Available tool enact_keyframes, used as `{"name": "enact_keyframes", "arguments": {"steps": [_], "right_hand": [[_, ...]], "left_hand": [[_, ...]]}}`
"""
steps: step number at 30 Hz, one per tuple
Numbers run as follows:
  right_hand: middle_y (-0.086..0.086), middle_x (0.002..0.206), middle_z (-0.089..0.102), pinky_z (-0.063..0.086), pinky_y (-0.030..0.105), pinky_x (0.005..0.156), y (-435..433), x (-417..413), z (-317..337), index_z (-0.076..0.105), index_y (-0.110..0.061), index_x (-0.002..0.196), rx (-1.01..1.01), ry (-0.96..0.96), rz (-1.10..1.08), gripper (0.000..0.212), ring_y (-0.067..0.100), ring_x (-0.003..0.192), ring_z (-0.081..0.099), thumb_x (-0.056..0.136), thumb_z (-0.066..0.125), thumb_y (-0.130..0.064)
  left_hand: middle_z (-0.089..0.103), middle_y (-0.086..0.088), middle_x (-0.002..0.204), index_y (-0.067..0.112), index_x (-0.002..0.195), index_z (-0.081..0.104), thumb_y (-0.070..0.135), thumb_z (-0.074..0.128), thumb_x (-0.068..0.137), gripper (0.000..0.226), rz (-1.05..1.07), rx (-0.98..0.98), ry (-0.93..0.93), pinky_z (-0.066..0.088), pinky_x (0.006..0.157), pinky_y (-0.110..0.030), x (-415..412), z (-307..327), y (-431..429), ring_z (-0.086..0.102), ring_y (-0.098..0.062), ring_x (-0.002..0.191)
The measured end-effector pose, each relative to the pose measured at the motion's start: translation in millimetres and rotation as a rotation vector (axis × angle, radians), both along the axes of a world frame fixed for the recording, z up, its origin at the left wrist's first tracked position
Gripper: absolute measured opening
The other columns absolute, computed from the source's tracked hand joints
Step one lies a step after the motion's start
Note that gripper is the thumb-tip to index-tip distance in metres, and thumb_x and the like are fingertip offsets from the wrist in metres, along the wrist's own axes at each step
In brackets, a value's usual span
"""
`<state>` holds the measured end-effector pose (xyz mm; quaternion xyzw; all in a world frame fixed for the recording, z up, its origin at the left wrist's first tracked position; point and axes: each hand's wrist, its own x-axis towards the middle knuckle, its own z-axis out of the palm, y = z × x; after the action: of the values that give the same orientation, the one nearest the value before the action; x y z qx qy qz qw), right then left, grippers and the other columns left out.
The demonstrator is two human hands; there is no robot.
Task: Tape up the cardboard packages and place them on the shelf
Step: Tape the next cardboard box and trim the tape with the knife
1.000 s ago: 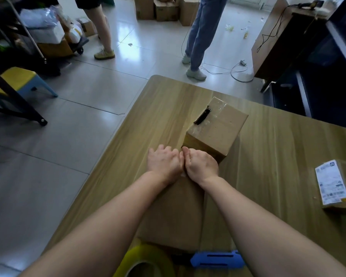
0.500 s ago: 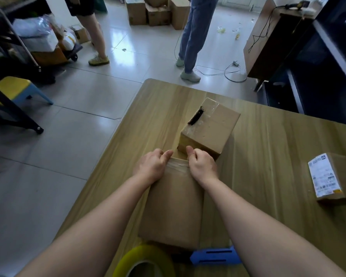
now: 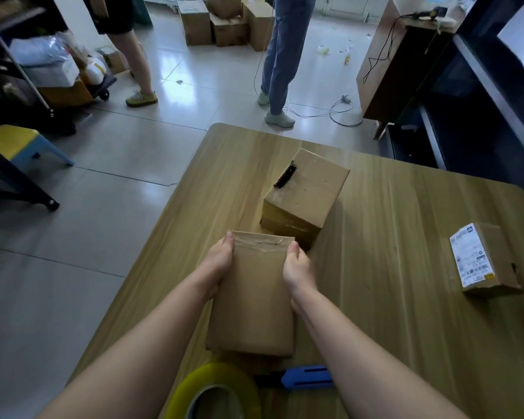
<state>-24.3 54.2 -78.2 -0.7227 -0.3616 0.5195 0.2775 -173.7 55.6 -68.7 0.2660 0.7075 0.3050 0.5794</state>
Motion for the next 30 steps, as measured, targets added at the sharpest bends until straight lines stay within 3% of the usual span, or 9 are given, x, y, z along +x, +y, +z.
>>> {"name": "enact_keyframes", "arguments": {"steps": [3, 6, 13, 15, 18, 21, 24, 28, 30], "right_hand": [[0.006, 0.151, 0.042, 0.033, 0.044, 0.115, 3.8, 1.6, 1.8, 0.035, -0.021, 0.151, -0.074, 0.083, 0.002, 0.059, 0.028, 0.138, 0.039, 0.103, 0.022, -0.052], [0.01, 0.15, 0.043, 0.034, 0.047, 0.114, 7.9, -0.5, 3.5, 0.036, -0.018, 0.15, -0.157, 0.102, 0.0, 0.068, 0.031, 0.137, 0.04, 0.1, 0.018, -0.06], [0.012, 0.149, 0.044, 0.036, 0.049, 0.113, 5.7, -3.4, 12.2, 0.033, -0.014, 0.151, -0.225, 0.132, -0.019, 0.073, 0.033, 0.136, 0.042, 0.098, 0.019, -0.063], [0.011, 0.148, 0.046, 0.038, 0.051, 0.111, 6.9, -0.1, 12.0, 0.033, -0.016, 0.151, -0.225, 0.19, -0.047, 0.085, 0.032, 0.135, 0.045, 0.091, 0.02, -0.074], [0.011, 0.142, 0.053, 0.046, 0.052, 0.104, 9.6, 6.3, 30.5, 0.037, -0.017, 0.149, -0.196, 0.249, -0.089, 0.096, 0.033, 0.127, 0.053, 0.082, 0.017, -0.083], [0.013, 0.12, 0.064, 0.056, 0.044, 0.082, 15.3, 10.8, 62.1, 0.044, -0.013, 0.142, -0.133, 0.307, -0.167, 0.081, 0.03, 0.104, 0.063, 0.093, 0.021, -0.073], [0.012, 0.123, 0.062, 0.05, 0.052, 0.097, 20.4, 11.5, 76.7, 0.054, -0.01, 0.129, -0.029, 0.356, -0.289, 0.078, 0.031, 0.112, 0.059, 0.091, 0.03, -0.073], [0.01, 0.092, 0.064, 0.053, 0.05, 0.094, 18.5, 15.1, 94.0, 0.061, -0.009, 0.089, 0.078, 0.317, -0.354, 0.048, 0.027, 0.093, 0.062, 0.097, 0.048, -0.054], [0.006, 0.089, 0.061, 0.047, 0.048, 0.102, 16.8, 15.4, 104.6, 0.06, -0.009, 0.091, 0.118, 0.308, -0.331, 0.037, 0.027, 0.098, 0.059, 0.095, 0.059, -0.046]], "left_hand": [[0.036, -0.008, 0.152, 0.014, 0.151, 0.027, 0.06, 0.03, 0.096, 0.072, -0.007, -0.074, -0.035, 0.039, 0.107, -0.037, -3.3, 2.3, 2.0, 0.041, -0.028, 0.134], [0.049, -0.014, 0.14, 0.007, 0.142, 0.041, 0.062, 0.032, 0.095, 0.072, 0.039, -0.138, -0.055, 0.043, 0.097, -0.036, -0.4, 7.3, 0.4, 0.05, -0.031, 0.125], [0.052, -0.016, 0.136, 0.006, 0.139, 0.044, 0.059, 0.034, 0.097, 0.069, 0.068, -0.165, -0.035, 0.044, 0.1, -0.038, 3.1, 13.5, -3.5, 0.052, -0.032, 0.122], [0.057, -0.014, 0.127, 0.006, 0.136, 0.047, 0.061, 0.034, 0.096, 0.069, 0.051, -0.165, -0.096, 0.045, 0.091, -0.035, 3.1, 20.5, -6.8, 0.056, -0.03, 0.113], [0.069, -0.012, 0.105, 0.009, 0.123, 0.06, 0.073, 0.032, 0.088, 0.077, 0.096, -0.098, -0.213, 0.05, 0.093, -0.041, 3.3, 34.1, -7.5, 0.064, -0.028, 0.097], [0.071, -0.012, 0.097, 0.011, 0.109, 0.062, 0.077, 0.029, 0.083, 0.078, 0.187, 0.011, -0.25, 0.054, 0.086, -0.041, 2.9, 52.5, -3.2, 0.066, -0.026, 0.09], [0.062, 0.0, 0.096, 0.019, 0.11, 0.055, 0.068, 0.032, 0.091, 0.058, 0.24, 0.168, -0.19, 0.048, 0.074, -0.034, 6.8, 76.6, -4.1, 0.057, -0.017, 0.088], [0.056, -0.006, 0.101, 0.017, 0.1, 0.059, 0.028, 0.056, 0.09, 0.016, 0.311, 0.305, -0.198, 0.043, 0.069, -0.031, 5.2, 102.6, -12.7, 0.051, -0.016, 0.086], [0.059, -0.012, 0.112, 0.015, 0.11, 0.062, 0.022, 0.053, 0.077, 0.035, 0.28, 0.368, -0.244, 0.045, 0.077, -0.036, 4.4, 110.5, -18.1, 0.054, -0.021, 0.094]]}}
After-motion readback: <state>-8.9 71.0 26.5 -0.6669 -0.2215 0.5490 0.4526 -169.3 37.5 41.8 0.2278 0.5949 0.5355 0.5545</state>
